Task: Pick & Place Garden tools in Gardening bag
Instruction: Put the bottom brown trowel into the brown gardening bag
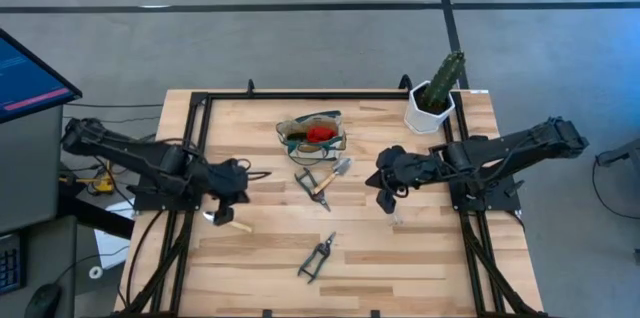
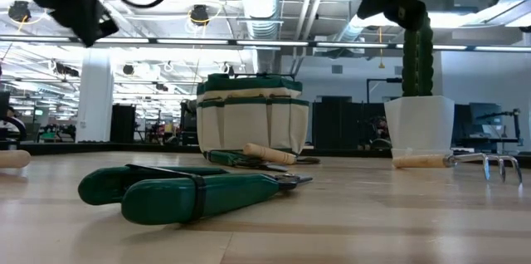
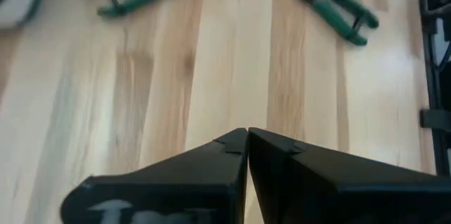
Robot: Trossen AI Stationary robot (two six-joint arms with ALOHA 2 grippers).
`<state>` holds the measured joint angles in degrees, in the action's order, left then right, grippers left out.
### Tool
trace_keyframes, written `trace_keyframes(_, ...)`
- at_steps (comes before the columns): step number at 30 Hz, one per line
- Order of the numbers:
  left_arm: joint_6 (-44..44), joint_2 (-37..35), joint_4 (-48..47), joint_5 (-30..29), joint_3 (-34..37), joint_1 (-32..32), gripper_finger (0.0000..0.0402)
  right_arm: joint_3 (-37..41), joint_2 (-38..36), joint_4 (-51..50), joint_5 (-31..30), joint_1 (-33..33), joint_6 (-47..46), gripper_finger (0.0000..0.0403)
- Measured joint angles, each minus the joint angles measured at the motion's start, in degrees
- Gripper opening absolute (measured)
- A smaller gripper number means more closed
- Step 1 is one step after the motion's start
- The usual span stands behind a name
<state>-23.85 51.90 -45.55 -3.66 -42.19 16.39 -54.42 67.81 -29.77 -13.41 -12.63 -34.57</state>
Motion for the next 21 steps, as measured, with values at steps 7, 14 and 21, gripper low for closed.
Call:
trace_keyframes(7,-2.2,2.9,-0.6,-1.7,0.0,4.5,0.0002,0.0,0.0,0.2,-0.1,0.9,0.0,0.0000)
trace_keyframes(14,-2.6,12.5,-0.8,-4.0,0.0,8.7,0.0002,0.0,0.0,0.2,-0.1,1.2,0.0,0.0000)
trace_keyframes(21,-1.9,17.3,-1.0,-3.1,0.0,11.2,0.0002,0.0,0.0,0.2,-0.1,1.2,0.1,0.0000)
